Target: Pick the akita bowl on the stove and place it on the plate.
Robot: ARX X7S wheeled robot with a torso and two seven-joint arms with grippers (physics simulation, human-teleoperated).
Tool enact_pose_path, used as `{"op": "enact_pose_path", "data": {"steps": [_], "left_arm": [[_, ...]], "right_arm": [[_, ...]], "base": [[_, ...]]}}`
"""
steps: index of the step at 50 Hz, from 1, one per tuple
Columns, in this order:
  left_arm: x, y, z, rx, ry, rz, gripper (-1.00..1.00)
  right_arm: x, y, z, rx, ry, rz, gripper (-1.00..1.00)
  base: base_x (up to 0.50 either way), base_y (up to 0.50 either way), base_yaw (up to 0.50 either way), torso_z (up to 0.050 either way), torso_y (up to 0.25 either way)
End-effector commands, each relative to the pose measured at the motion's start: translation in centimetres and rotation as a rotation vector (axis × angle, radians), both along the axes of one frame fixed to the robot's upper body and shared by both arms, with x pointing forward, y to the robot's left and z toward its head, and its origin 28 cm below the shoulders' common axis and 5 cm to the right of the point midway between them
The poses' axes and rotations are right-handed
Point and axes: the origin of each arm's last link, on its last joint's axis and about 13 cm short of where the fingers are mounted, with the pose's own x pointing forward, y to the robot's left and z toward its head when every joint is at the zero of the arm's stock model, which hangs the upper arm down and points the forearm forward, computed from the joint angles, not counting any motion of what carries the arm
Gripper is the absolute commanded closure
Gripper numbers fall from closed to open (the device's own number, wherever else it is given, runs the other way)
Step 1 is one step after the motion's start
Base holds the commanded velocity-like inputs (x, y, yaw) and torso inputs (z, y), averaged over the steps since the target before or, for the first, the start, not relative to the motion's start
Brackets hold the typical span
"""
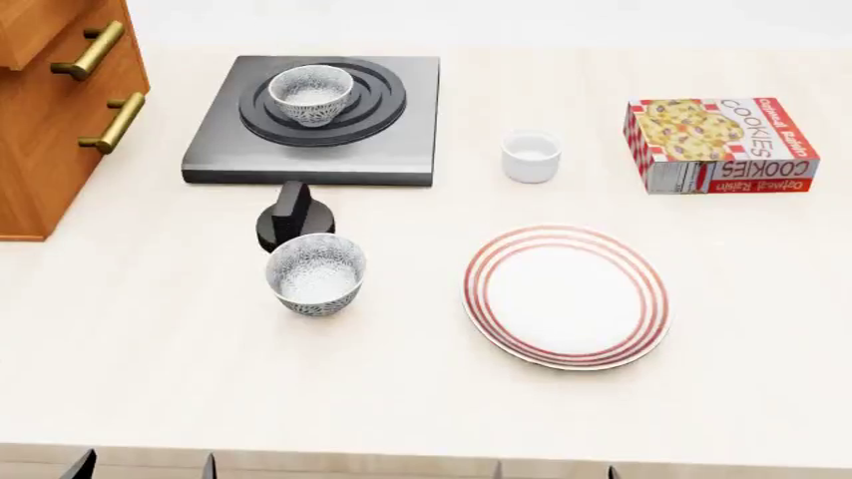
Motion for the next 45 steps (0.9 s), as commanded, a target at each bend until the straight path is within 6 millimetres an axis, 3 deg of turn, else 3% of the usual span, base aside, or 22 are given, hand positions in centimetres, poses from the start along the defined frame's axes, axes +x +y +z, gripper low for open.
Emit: {"op": "enact_pose_path", "data": {"steps": [1, 3, 9, 10, 13, 15, 19, 20, 23, 24, 28, 31, 34, 36, 42, 45], "left_arm": [[-0.1, 0.0, 0.1, -0.012, -0.006, -0.003, -1.00], [0.0, 0.0, 0.1, -0.012, -0.006, -0.003, -1.00], [-0.1, 0.0, 0.0, -0.012, -0.006, -0.005, -1.00], [-0.1, 0.0, 0.0, -0.012, -0.006, -0.005, -1.00], [-0.1, 0.0, 0.0, -0.014, -0.007, -0.004, -1.00], [0.0, 0.0, 0.0, -0.014, -0.008, -0.004, -1.00], [0.0, 0.0, 0.0, -0.014, -0.007, -0.004, -1.00], [-0.1, 0.0, 0.2, -0.014, -0.007, -0.004, -1.00], [0.0, 0.0, -0.1, -0.014, -0.007, -0.003, -1.00], [0.0, 0.0, 0.1, -0.014, -0.007, -0.002, -1.00], [0.0, 0.0, 0.0, -0.014, -0.007, -0.001, -1.00], [-0.1, 0.0, 0.2, -0.012, -0.006, -0.002, -1.00], [0.0, 0.0, 0.0, -0.012, -0.005, -0.003, -1.00], [0.1, 0.0, -0.3, -0.010, -0.004, -0.005, -1.00], [-0.1, -0.1, 0.1, -0.007, -0.005, -0.004, -1.00], [0.0, 0.0, -0.2, -0.006, -0.006, -0.003, -1.00]], "right_arm": [[0.0, 0.1, 0.2, 0.000, 0.009, 0.034, -1.00], [0.0, 0.1, 0.7, 0.020, -0.012, 0.025, -1.00], [1.9, 1.0, 5.4, -0.019, -0.121, 0.069, -1.00], [1.9, 1.0, 5.4, -0.019, -0.121, 0.069, -1.00], [3.6, 2.0, 9.9, -0.062, -0.182, 0.116, -1.00], [4.1, 2.2, 11.5, -0.050, -0.198, 0.123, -1.00], [5.3, 2.9, 17.9, -0.054, -0.257, 0.128, -1.00], [5.5, 3.0, 18.6, -0.053, -0.270, 0.119, -1.00], [6.5, 2.7, 22.5, -0.021, -0.295, 0.076, -1.00], [6.9, 2.4, 24.8, 0.001, -0.314, 0.058, -1.00], [7.1, 0.8, 29.1, 0.046, -0.342, 0.046, -1.00], [6.5, -0.4, 29.9, 0.017, -0.315, 0.017, -1.00], [6.0, -1.7, 29.4, 0.014, -0.297, -0.037, -1.00], [5.5, -2.7, 28.0, -0.082, -0.262, -0.079, -1.00], [3.3, -3.8, 24.7, -0.067, -0.139, -0.054, -1.00], [2.7, -4.5, 23.5, -0.065, -0.171, -0.070, -1.00]], "base": [[0.00, 0.00, 0.00, 0.000, 0.000], [0.00, 0.00, 0.00, 0.000, 0.000], [0.00, 0.00, 0.00, 0.000, 0.000], [0.00, 0.00, 0.00, 0.000, 0.000], [0.00, 0.00, 0.00, 0.000, 0.000], [0.00, 0.00, 0.00, 0.000, 0.000], [0.00, 0.00, 0.00, 0.000, 0.000], [0.00, 0.00, 0.00, 0.000, 0.000], [0.00, 0.00, 0.00, 0.000, 0.000], [0.00, 0.00, 0.00, 0.000, 0.000], [0.00, 0.00, 0.00, 0.000, 0.000], [0.00, 0.00, 0.00, 0.000, 0.000], [0.00, 0.00, 0.00, 0.000, 0.000], [0.00, 0.00, 0.00, 0.000, 0.000], [0.00, 0.00, 0.00, 0.000, 0.000], [0.00, 0.00, 0.00, 0.000, 0.000]]}}
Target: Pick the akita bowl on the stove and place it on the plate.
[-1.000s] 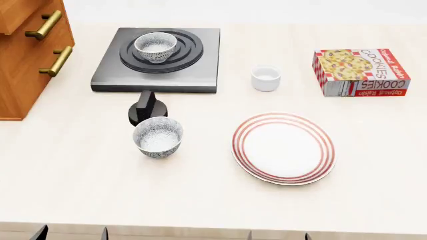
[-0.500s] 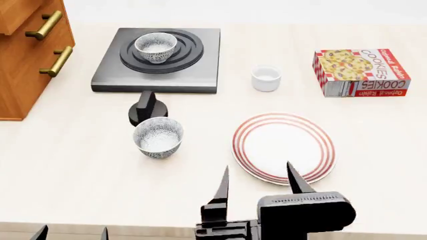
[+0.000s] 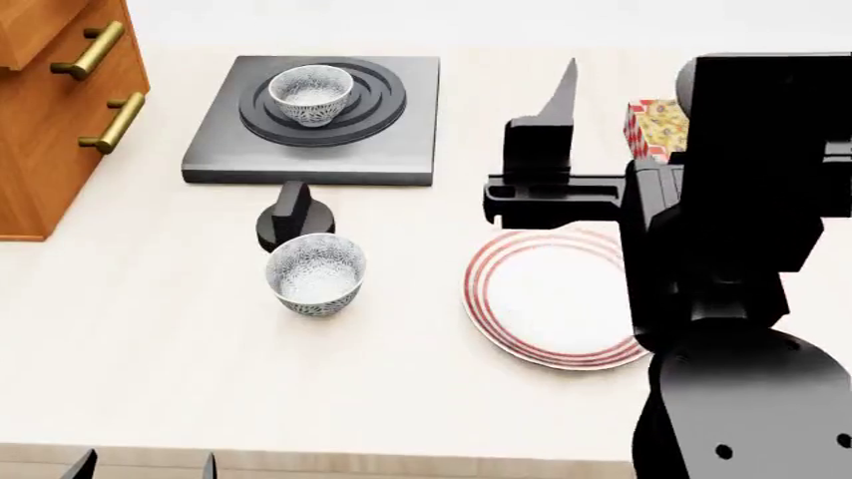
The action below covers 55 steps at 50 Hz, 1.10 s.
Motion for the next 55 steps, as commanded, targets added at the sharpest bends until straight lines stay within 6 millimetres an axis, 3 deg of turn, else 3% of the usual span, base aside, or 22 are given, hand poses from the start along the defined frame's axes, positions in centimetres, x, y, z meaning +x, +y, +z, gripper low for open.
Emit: {"op": "enact_pose_path", "data": {"steps": [1, 11, 34, 55], "left_arm": [[0.1, 0.0, -0.1, 0.004, 0.000, 0.000, -1.00], [0.0, 0.0, 0.2, 0.003, -0.004, 0.003, -1.00], [0.3, 0.0, -0.2, 0.002, -0.001, 0.007, -1.00], [-0.2, -0.2, 0.6, 0.019, -0.047, -0.012, -1.00]], "right_arm": [[-2.8, -2.5, -1.7, -0.032, 0.033, -0.055, -1.00], [-3.5, -2.9, -4.2, -0.009, 0.051, -0.055, -1.00], [-3.4, -2.5, -4.8, 0.011, 0.118, -0.046, -1.00], [-3.6, -2.5, -4.6, 0.018, 0.106, -0.041, -1.00]], "base": [[0.00, 0.00, 0.00, 0.000, 0.000], [0.00, 0.00, 0.00, 0.000, 0.000], [0.00, 0.00, 0.00, 0.000, 0.000], [0.00, 0.00, 0.00, 0.000, 0.000]]}}
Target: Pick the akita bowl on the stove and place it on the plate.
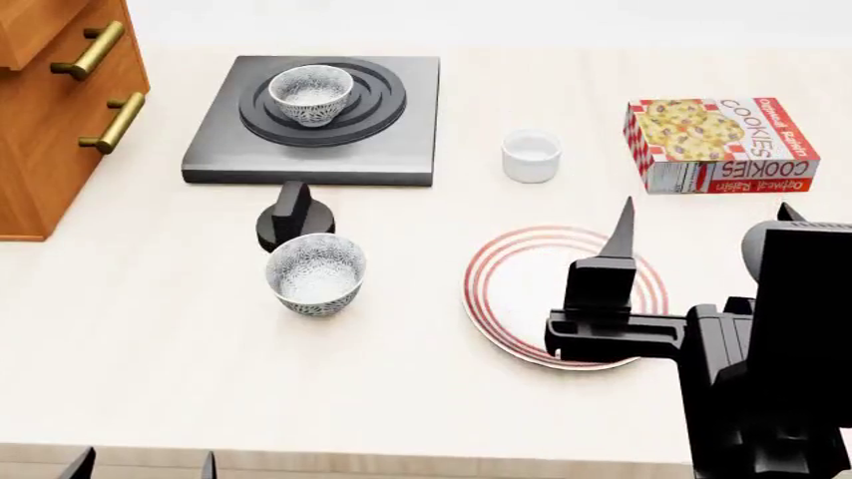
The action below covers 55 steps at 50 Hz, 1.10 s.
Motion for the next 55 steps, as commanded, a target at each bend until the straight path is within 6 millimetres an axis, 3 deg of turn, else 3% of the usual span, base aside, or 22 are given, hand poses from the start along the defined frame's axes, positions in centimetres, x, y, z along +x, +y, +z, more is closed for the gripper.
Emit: {"op": "enact_pose_path", "data": {"steps": [1, 7, 10, 15, 26, 32, 37, 55], "left_arm": [[-0.1, -0.1, 0.6, 0.024, -0.046, -0.017, -1.00], [1.0, -0.2, 3.1, 0.051, -0.132, -0.018, -1.00], [2.2, -0.4, 6.2, 0.057, -0.177, -0.035, -1.00], [4.4, -0.4, 9.0, 0.056, -0.177, -0.025, -1.00], [10.0, -0.2, 11.8, 0.055, -0.067, 0.060, -1.00], [11.0, -0.9, 14.4, 0.022, -0.037, 0.024, -1.00], [12.2, -1.2, 15.4, 0.034, -0.017, 0.054, -1.00], [12.1, -1.2, 15.7, 0.090, -0.023, 0.027, -1.00]], "right_arm": [[-0.1, 0.0, 0.1, 0.004, -0.004, 0.003, -1.00], [-0.1, 0.0, 0.0, 0.005, -0.006, 0.006, -1.00], [-0.1, 0.0, 0.1, 0.006, -0.011, 0.004, -1.00], [-0.1, 0.1, 0.1, 0.006, -0.012, 0.009, -1.00], [-0.1, 0.1, 0.1, 0.007, -0.022, 0.013, -1.00], [0.0, 0.1, 0.1, 0.013, -0.022, 0.013, -1.00], [-0.1, 0.1, 0.1, 0.014, -0.028, 0.012, -1.00], [-0.2, 0.0, 0.3, 0.027, -0.042, 0.013, -1.00]], "base": [[0.00, 0.00, 0.00, 0.000, 0.000], [0.00, 0.00, 0.00, 0.000, 0.000], [0.00, 0.00, 0.00, 0.000, 0.000], [0.00, 0.00, 0.00, 0.000, 0.000], [0.00, 0.00, 0.00, 0.000, 0.000], [0.00, 0.00, 0.00, 0.000, 0.000], [0.00, 0.00, 0.00, 0.000, 0.000], [0.00, 0.00, 0.00, 0.000, 0.000]]}}
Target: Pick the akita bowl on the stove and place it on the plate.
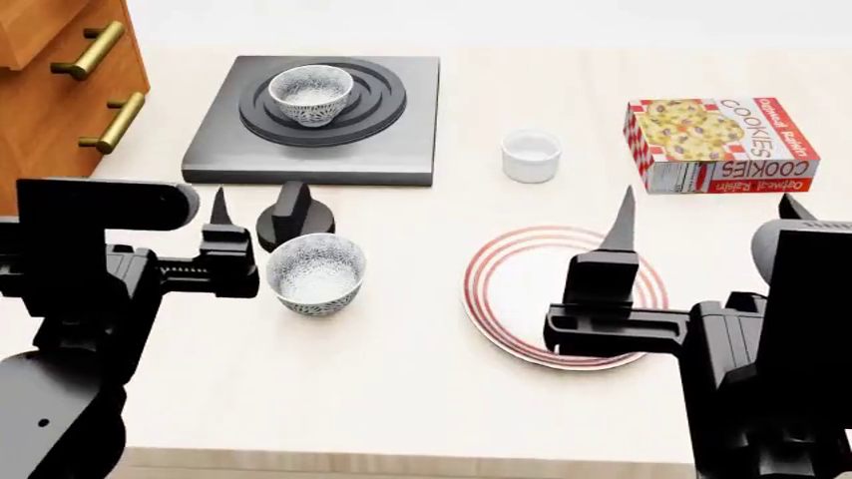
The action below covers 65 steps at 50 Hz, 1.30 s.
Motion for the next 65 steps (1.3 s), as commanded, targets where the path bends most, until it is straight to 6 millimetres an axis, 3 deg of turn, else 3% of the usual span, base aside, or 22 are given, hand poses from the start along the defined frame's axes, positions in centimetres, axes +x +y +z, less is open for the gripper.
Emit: {"op": "enact_pose_path", "data": {"steps": [1, 40, 65], "left_arm": [[0.42, 0.06, 0.73, 0.029, 0.001, -0.008, -1.00], [0.35, 0.12, 0.99, 0.017, -0.003, -0.012, -1.00], [0.42, 0.14, 0.84, 0.017, 0.000, -0.014, -1.00]], "right_arm": [[-0.03, -0.04, 0.03, 0.009, -0.004, -0.002, -1.00], [-0.06, -0.03, 0.02, 0.012, -0.003, -0.002, -1.00], [-0.01, -0.05, -0.02, 0.010, -0.003, -0.001, -1.00]], "base": [[0.00, 0.00, 0.00, 0.000, 0.000], [-0.01, -0.26, 0.00, 0.000, 0.000], [0.05, 0.00, 0.00, 0.000, 0.000]]}}
